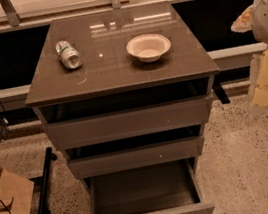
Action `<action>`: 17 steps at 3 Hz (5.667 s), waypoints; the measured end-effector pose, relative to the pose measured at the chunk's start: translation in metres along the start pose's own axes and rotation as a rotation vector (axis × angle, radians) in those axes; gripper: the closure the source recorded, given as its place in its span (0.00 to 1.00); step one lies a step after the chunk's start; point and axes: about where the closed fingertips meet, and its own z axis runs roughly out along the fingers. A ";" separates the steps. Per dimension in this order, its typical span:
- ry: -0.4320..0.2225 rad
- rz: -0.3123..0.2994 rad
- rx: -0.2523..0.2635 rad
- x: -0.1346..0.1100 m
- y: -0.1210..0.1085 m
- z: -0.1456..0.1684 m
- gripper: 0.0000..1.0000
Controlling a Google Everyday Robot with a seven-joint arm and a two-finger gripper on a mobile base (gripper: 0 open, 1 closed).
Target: Close bottom drawer
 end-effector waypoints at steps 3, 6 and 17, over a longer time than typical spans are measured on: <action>-0.033 0.004 0.008 -0.014 0.010 0.007 0.33; -0.424 0.032 -0.122 -0.030 0.067 0.146 1.00; -0.588 0.423 -0.446 0.042 0.191 0.552 1.00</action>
Offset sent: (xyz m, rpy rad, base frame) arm -0.0001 0.0035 -0.0021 0.0032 0.0014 -0.0030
